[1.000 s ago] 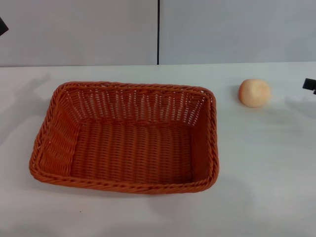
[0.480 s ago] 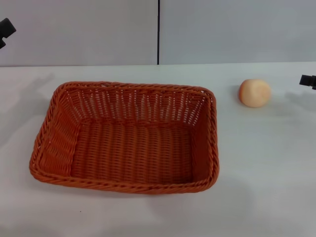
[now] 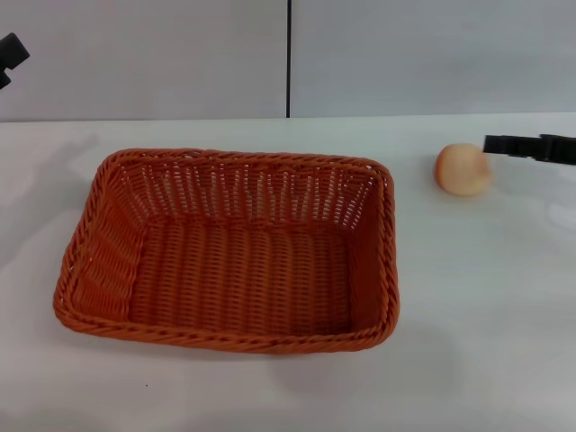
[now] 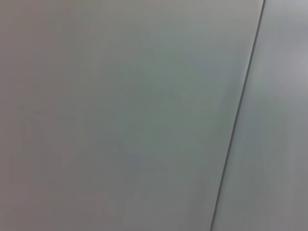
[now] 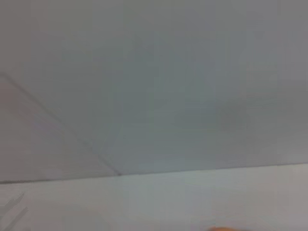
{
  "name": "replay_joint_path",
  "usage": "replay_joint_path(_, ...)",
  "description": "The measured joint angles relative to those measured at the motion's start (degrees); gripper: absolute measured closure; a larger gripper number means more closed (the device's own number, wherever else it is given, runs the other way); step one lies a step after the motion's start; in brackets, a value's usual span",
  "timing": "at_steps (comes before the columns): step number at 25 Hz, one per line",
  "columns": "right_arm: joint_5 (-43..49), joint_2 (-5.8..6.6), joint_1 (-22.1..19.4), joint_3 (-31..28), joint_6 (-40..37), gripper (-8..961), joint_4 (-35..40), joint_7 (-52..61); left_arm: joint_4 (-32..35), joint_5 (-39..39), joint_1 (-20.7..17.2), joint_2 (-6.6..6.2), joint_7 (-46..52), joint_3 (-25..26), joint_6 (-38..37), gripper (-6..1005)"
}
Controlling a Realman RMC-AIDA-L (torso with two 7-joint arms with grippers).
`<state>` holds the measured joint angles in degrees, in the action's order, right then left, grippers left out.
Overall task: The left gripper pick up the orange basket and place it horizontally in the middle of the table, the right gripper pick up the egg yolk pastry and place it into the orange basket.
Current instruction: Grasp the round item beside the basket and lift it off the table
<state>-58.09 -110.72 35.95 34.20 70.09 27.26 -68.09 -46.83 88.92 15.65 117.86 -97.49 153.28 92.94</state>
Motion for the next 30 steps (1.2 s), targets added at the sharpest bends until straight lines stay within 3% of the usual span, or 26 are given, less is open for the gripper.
replay_joint_path(15,-0.4,0.24,-1.6,-0.5,-3.2,302,-0.5,0.5,0.0,0.0,-0.2,0.00,0.0,-0.1,0.0,346)
replay_joint_path(30,0.4,0.51,0.1,0.2,-8.6,307,-2.9,0.5,0.7,-0.2,-1.0,0.00,0.0,-0.1,0.5,347)
